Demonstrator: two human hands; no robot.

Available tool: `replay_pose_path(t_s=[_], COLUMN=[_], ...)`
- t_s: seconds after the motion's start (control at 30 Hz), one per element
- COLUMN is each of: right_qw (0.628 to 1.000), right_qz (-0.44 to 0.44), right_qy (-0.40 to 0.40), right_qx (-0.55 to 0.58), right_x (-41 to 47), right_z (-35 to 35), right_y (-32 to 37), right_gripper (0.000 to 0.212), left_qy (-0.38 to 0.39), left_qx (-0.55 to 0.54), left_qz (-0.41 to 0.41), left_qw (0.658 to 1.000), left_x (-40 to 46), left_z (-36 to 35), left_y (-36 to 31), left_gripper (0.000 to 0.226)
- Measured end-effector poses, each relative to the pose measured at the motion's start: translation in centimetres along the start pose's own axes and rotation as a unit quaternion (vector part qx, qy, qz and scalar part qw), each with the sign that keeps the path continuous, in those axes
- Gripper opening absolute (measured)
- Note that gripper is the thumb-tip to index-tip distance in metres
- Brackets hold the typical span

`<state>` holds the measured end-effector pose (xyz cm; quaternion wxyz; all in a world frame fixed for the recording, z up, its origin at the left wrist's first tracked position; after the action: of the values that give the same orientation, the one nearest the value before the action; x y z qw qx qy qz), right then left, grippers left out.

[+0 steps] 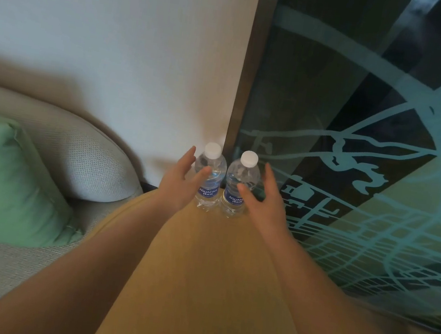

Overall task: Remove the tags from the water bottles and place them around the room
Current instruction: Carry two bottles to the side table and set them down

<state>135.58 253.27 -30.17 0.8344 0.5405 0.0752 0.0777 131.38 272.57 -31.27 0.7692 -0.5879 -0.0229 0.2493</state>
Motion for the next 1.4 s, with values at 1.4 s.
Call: replay_pose_path(t_s=[1.4], right_qw=[0.901], right_qz=[-0.179], right_qy=[-0.320], right_qx=[-0.231], right_x=[-44.1], right_z=[18.8], right_y=[4.1], right_gripper=[0.039], left_qy=[0.260], left_qx=[0.434], left_qz=[-0.316], left_qw=[0.803], left_x=[-36.2], left_z=[-9.6], left_y=[-8.2], left_gripper=[0.068])
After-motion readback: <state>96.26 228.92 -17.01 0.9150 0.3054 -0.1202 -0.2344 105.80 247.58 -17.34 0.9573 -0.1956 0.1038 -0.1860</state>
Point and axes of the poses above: each hand's wrist, its own x-axis towards the middle knuckle, its own z-axis out of the back of the hand, y = z × x, the point moved 5 cm from there along x, towards the middle knuckle, and after that the axes turned 5 degrees about z, right-handed, at the moved point
